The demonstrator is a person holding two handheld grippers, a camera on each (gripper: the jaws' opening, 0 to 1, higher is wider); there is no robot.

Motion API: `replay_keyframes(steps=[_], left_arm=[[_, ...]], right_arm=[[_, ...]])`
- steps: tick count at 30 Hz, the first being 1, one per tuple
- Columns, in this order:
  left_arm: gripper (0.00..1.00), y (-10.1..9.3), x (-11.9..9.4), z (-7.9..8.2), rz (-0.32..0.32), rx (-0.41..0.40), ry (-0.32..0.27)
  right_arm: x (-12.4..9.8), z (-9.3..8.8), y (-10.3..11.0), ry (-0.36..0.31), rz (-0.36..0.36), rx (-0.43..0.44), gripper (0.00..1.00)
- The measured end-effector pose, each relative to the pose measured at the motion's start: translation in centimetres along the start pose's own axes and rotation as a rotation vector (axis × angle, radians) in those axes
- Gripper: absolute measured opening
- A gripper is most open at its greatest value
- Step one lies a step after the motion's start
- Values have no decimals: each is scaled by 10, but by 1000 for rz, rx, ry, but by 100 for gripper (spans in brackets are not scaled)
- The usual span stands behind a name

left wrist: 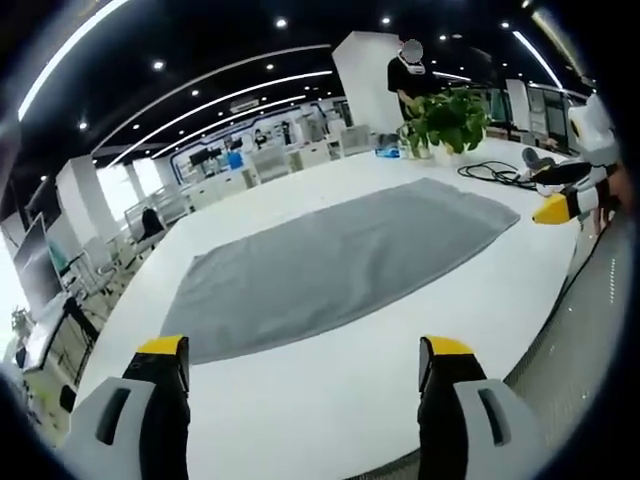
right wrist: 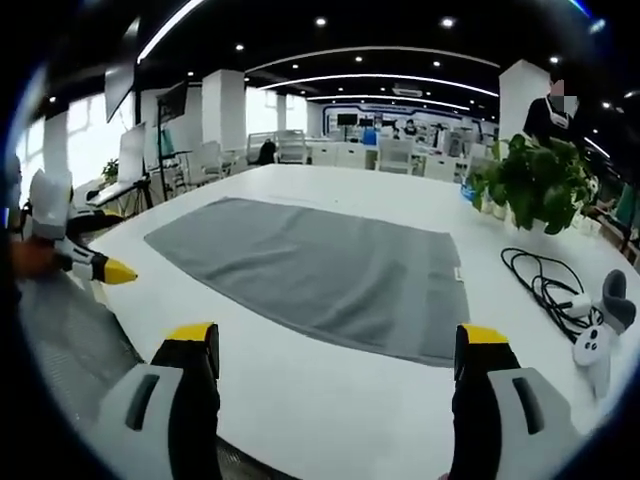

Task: Fold the towel on the table until its edges align and the towel forms a compact rectangular stack.

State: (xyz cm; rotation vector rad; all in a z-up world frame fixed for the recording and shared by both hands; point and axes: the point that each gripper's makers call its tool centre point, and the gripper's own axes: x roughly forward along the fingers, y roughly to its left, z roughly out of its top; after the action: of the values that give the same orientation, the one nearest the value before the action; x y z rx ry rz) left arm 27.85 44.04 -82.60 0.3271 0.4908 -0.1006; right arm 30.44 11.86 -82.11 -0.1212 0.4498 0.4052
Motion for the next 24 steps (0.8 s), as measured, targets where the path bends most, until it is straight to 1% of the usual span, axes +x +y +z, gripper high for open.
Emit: replay_keyframes(steps=[2,5,6,9,12,14,17,19,21,24], left_arm=[[98,1,0,0,6,2,0],[98,2,0,-4,14,8,23],[98,2,0,-5,14,11,26],[98,1,-2,-4,16,17,30],[98,2,-5,-2,21,7,17],[98,1,-7,0,19,7,10],[98,0,-9,2,21,-5,-2],[98,0,-11,4,25,-4,-8],[98,-1,-13,7,22,-12,-23],[98,-2,-12,9,17,-13,-30]], right_arm=[[0,0,-2,-4,-5,7,99],[0,1,-9,-4,-34,17,99],[-1,2,-8,-16,-30,26,99],[-1,4,-7,-24,-25,19,99],[-3,5,-6,-33,-25,22,99],[-3,4,-7,-28,-28,35,99],[-2,3,-3,-20,-7,27,99],[-2,4,-1,-26,-2,20,99],[-2,4,-3,-27,-4,28,99],[-2,3,-5,-20,-9,46,99]])
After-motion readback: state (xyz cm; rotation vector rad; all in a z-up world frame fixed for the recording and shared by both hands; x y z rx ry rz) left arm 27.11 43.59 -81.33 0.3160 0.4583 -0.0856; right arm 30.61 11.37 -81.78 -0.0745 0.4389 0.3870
